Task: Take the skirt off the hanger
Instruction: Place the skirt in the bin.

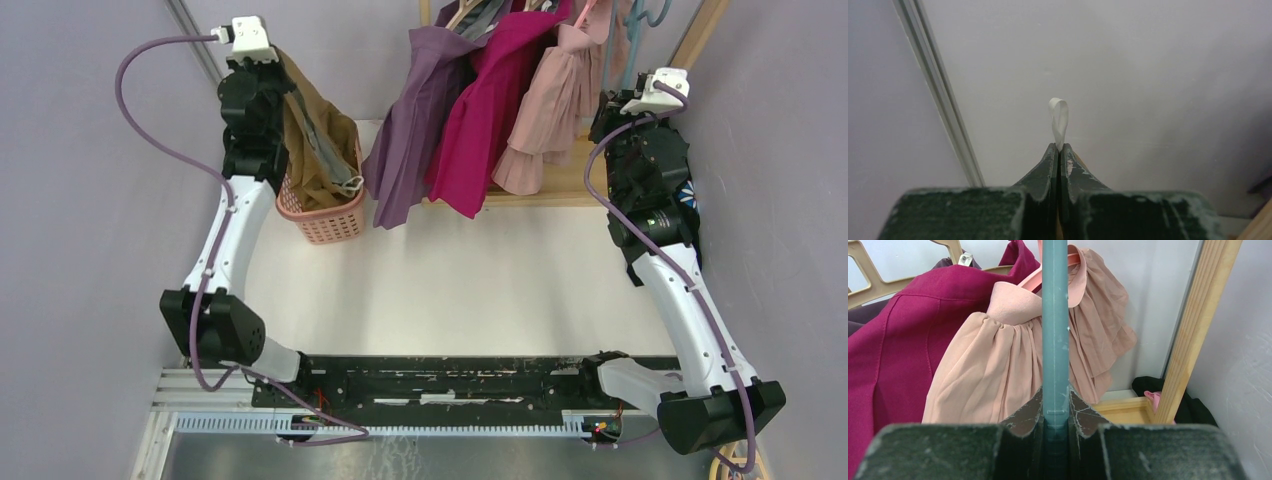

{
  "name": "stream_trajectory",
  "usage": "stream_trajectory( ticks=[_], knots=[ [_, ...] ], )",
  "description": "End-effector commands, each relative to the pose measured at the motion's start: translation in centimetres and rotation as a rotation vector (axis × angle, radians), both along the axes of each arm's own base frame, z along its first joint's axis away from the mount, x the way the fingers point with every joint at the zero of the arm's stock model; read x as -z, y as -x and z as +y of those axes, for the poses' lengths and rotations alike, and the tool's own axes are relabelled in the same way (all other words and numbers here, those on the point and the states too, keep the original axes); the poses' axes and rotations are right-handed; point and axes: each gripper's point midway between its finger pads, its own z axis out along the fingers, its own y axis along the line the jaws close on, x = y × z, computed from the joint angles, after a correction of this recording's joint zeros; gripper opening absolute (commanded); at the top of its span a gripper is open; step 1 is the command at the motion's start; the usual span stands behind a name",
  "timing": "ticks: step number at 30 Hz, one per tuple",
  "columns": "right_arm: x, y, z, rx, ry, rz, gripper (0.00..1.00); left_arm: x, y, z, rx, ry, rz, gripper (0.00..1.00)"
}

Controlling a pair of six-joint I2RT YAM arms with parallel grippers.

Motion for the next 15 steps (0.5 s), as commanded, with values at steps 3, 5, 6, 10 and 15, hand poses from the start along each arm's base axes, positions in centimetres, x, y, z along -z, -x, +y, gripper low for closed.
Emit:
stream_trajectory(
  ticks=[3,5,6,10,15],
  knots=[
    [-1.1,0.2,0.2,-0.015,0.000,-0.031,0.01,0.9,5.4,-2.0,0.085,0.063,0.003,0.03],
    [-0.9,0.1,0.0,-0.008,0.003,-0.025,0.01,2.9,6.2,-3.0,0.114,0.070,0.053,0.03],
    [-0.8,0.1,0.0,-0.005,0.001,-0.021,0.01,3.7,6.6,-3.3,0.119,0.077,0.073,0.03],
    [-0.7,0.5,-0.1,-0.005,-0.010,-0.017,0.01,5.7,8.0,-3.1,0.103,0.072,0.131,0.03],
    [-0.7,0.8,-0.2,-0.004,-0.010,-0.010,0.01,8.3,7.9,-2.4,0.059,0.056,0.189,0.03]
  ],
)
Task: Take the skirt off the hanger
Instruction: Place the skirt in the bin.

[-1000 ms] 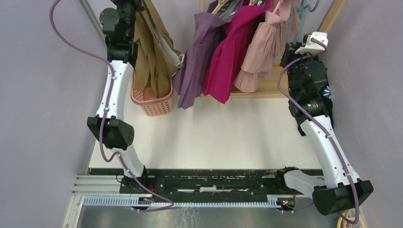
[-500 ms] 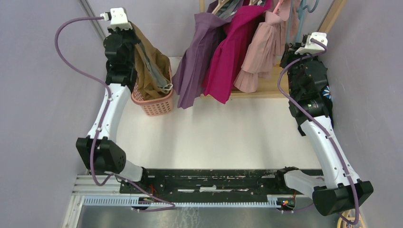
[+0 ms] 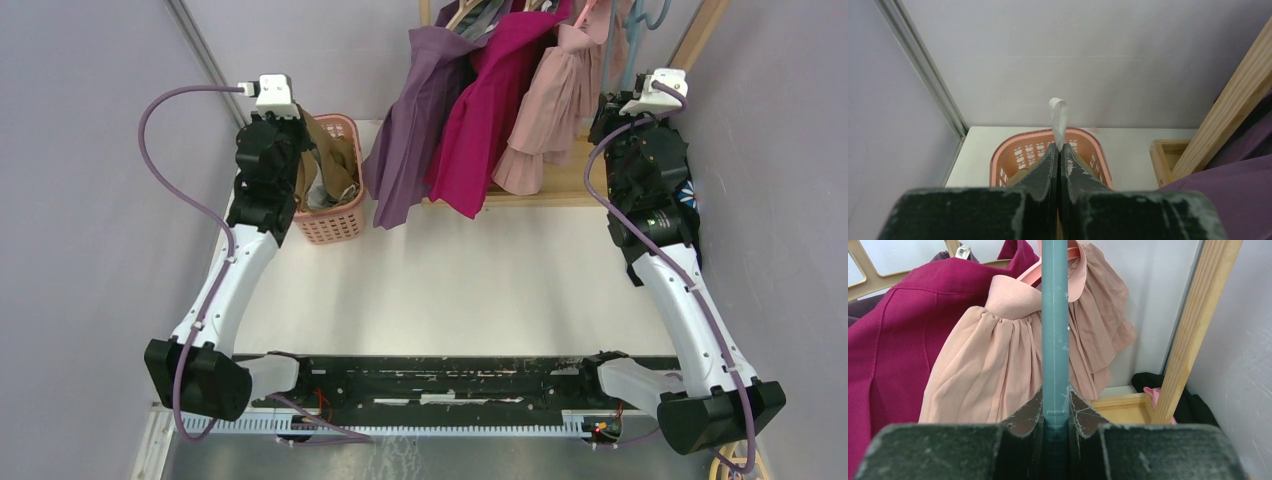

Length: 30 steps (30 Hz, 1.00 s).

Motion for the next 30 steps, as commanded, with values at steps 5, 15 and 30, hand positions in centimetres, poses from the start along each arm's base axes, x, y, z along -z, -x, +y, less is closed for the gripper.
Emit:
stream_trajectory(
  ticks=[5,15,30],
  knots=[
    [-1.4,1.3,-0.3,-0.001,-0.010,-0.025,0.01,3.5,-3.6,0.8,-0.082,-0.004,0.074,0.03],
    [-0.6,4.5,-2.1,0.056,0.021,0.020,0.01,13.3,-7.2,-1.5,-0.022,0.084,0.302,0.03],
    [0.0,8.5,-4.2,0.131,0.035,0.096,0.01,15.5,-3.3,-2.5,0.054,0.078,0.398,1.00]
  ],
)
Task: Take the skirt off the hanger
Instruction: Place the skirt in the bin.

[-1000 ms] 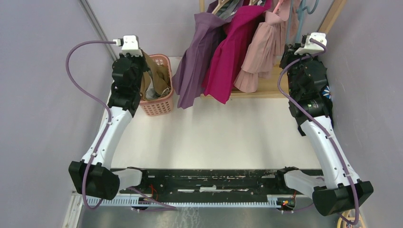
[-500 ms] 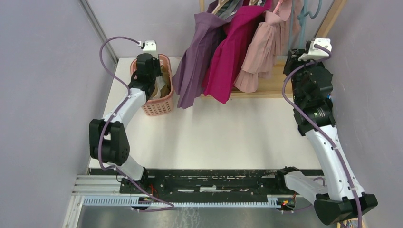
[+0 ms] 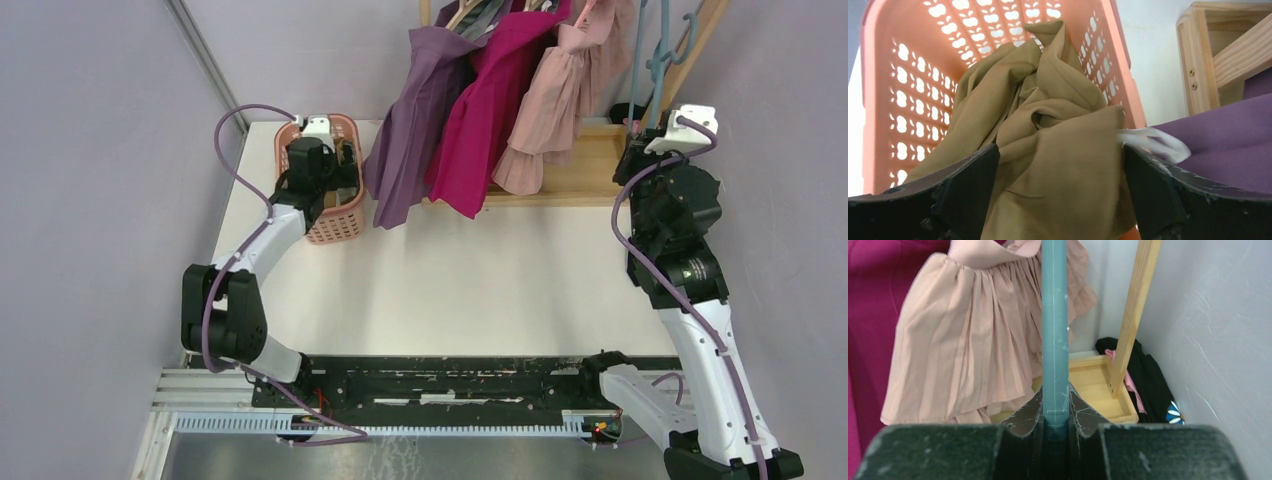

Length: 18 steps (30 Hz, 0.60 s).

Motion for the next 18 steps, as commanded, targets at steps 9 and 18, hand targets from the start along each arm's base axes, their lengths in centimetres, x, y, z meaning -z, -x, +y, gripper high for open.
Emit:
stream_trajectory(
  ticks=[9,18],
  knots=[
    [-0.6,-0.1,-1.7,0.101,0.021,0.049,0.01,-12.1,1.2,-3.0,0.074,0.013,-0.202,0.99],
    [-4.3,-7.8,-1.9,0.187,0.131,-0.022,0.01,-14.8,5.4,-4.4,0.128,0.031,-0.243,0.99]
  ],
)
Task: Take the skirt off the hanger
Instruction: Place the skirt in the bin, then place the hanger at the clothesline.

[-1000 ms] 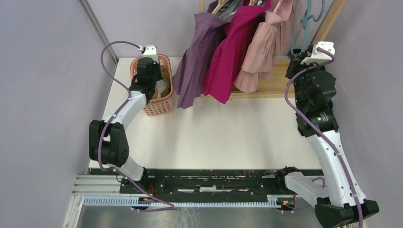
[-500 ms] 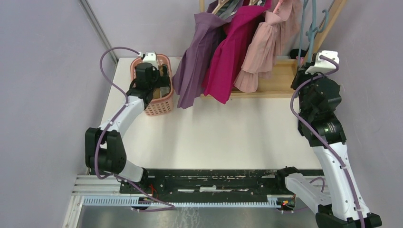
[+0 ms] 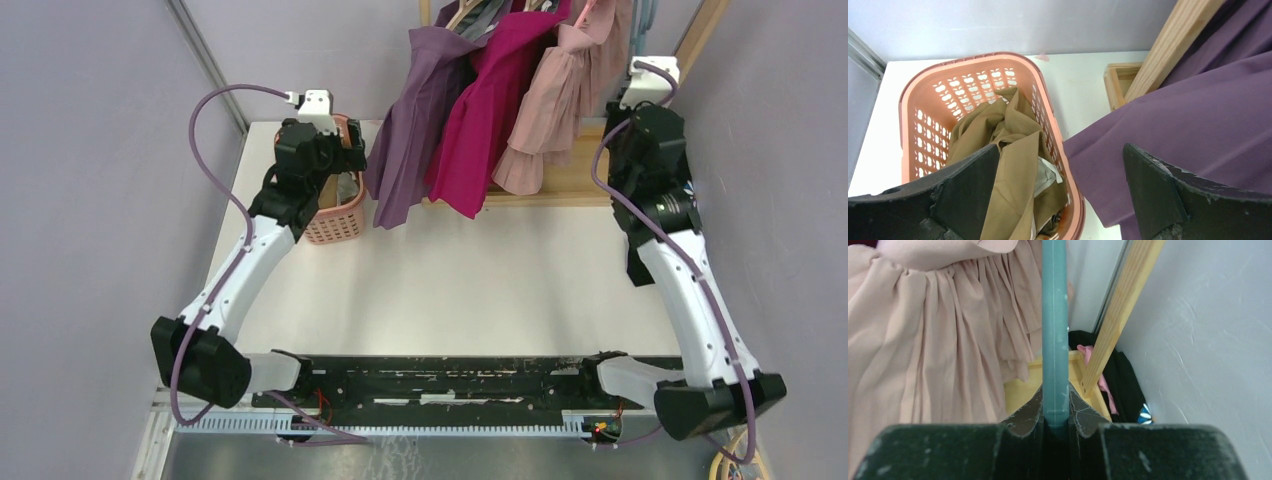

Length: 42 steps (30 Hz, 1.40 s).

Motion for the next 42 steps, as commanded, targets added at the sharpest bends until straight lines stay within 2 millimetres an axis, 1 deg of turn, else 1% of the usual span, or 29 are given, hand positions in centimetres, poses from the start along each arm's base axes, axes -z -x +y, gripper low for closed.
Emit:
stream_trajectory(
  ticks=[1,2,4,7,9,11,15,17,20,29,32,42],
  knots=[
    [-5.4,-3.0,-1.0,0.062,0.029,-0.168,0.01,-2.6,2.1,0.3,0.009,-0.022,-0.057,0.99],
    [-5.4,-3.9,-1.0,0.063,0.021,-0.174,0.01,-2.7,2.4,0.5,0.003,-0.033,-0.058,0.99],
    [-4.8,-6.0,-0.9,0.067,0.021,-0.163,0.01,-2.8,2.8,1.0,-0.012,-0.056,-0.058,0.99],
    [-5.3,-7.6,-1.4,0.084,0.010,-0.190,0.01,-2.9,3.3,1.6,-0.029,-0.080,-0.060,0.99],
    [-5.3,-9.0,-1.6,0.094,0.013,-0.194,0.01,-2.7,3.4,1.8,-0.032,-0.089,-0.056,0.99],
    [-5.6,-10.0,-2.0,0.104,0.018,-0.200,0.01,-2.5,3.5,1.8,-0.032,-0.092,-0.050,0.99],
    [-6.5,-11.0,-2.9,0.122,0.008,-0.230,0.01,-2.2,3.3,1.7,-0.033,-0.093,-0.039,0.99],
    [-6.6,-11.6,-3.2,0.125,0.007,-0.231,0.01,-1.8,3.1,1.7,-0.034,-0.096,-0.031,0.99],
    [-6.4,-12.3,-3.7,0.128,0.009,-0.228,0.01,-1.7,2.9,1.5,-0.032,-0.089,-0.024,0.99],
    [-5.9,-13.9,-6.7,0.167,-0.010,-0.234,0.01,-1.3,2.3,0.9,-0.019,-0.066,-0.008,0.99],
    [-5.4,-14.7,-7.1,0.166,-0.016,-0.228,0.01,-1.0,2.0,0.9,-0.021,-0.073,0.001,0.99],
    [-2.0,-17.8,-7.1,0.144,-0.037,-0.150,0.01,-0.6,1.4,0.9,-0.029,-0.085,0.020,0.99]
  ],
)
